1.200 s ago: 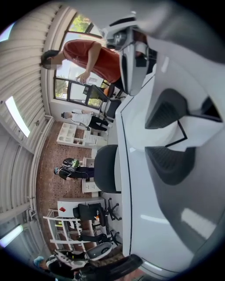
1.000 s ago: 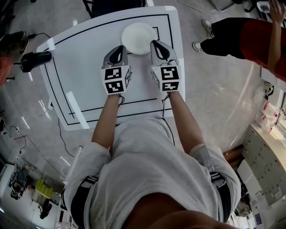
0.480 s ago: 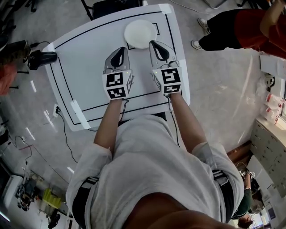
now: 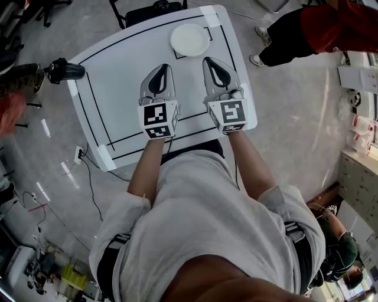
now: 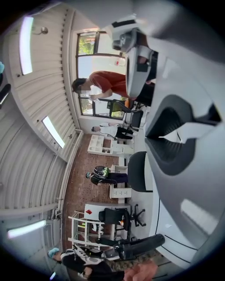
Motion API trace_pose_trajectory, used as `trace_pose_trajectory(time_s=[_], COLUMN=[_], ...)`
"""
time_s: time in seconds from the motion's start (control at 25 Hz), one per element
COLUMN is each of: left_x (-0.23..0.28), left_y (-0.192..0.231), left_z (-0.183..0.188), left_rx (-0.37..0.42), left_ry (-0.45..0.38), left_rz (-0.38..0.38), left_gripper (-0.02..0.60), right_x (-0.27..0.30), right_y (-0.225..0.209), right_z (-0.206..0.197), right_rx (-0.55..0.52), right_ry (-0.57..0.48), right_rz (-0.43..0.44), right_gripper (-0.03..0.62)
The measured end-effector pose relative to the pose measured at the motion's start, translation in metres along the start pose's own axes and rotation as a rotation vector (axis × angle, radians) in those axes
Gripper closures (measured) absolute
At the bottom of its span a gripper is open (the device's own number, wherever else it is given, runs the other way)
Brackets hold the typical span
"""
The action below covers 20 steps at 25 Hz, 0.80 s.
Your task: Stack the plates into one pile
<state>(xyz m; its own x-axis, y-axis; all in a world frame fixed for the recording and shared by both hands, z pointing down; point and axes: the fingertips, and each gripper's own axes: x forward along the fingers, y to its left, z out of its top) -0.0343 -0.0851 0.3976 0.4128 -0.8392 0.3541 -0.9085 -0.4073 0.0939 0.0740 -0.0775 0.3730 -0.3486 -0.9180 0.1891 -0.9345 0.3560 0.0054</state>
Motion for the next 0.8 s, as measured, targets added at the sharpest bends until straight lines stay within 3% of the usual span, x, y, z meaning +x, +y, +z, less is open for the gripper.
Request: trace_pose_trajectory(time_s=[0.32,0.8], left_x=[-0.061,-0.125], left_y=[-0.003,-0.011], left_z=[0.021,0.04], left_rx=[0.021,0.054], left_ry=[-0.087,-0.162], left_rz=[-0.007,-0.044], left_gripper=[0.578,0.578], right_x=[-0.048,-0.096], right_y=[0.032,0.076], right_z=[0.034,0.067], right_rx=[-0.044,-0.077], right_ry=[-0.035,-0.097], right_rz=[-0.072,-0.104], right_gripper=[0.594,0.594])
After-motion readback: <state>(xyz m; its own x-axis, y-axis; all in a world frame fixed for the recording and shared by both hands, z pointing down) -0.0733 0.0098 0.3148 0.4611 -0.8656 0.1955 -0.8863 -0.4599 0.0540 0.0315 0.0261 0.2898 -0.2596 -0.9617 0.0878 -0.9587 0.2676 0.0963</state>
